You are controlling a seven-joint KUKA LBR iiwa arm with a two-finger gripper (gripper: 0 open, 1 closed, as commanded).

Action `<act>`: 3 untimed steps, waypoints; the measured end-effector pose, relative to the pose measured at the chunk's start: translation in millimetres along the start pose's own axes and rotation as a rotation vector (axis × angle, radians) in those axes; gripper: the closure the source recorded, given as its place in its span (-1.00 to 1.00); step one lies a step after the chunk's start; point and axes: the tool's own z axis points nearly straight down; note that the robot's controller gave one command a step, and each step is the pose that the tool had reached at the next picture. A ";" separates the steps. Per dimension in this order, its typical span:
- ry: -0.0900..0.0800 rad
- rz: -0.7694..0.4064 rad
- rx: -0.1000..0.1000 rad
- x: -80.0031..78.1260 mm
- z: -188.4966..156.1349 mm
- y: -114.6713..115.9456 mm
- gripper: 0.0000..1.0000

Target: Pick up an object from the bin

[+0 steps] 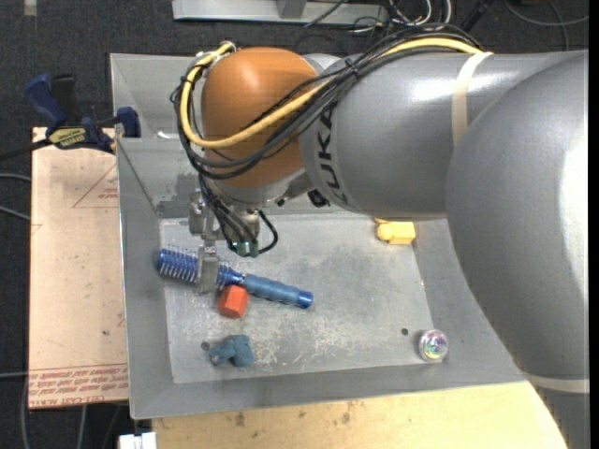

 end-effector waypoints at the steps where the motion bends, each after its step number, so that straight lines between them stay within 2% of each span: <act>1: -0.002 0.256 0.001 -9.4 98.0 -21.5 -1.00; 2: -0.007 0.433 -0.003 -35.3 125.0 -18.4 -1.00; 3: -0.006 0.435 -0.003 -35.0 124.8 -18.3 1.00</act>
Offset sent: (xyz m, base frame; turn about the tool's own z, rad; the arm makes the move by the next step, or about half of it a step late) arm 0.0100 -0.0207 -0.0942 0.2572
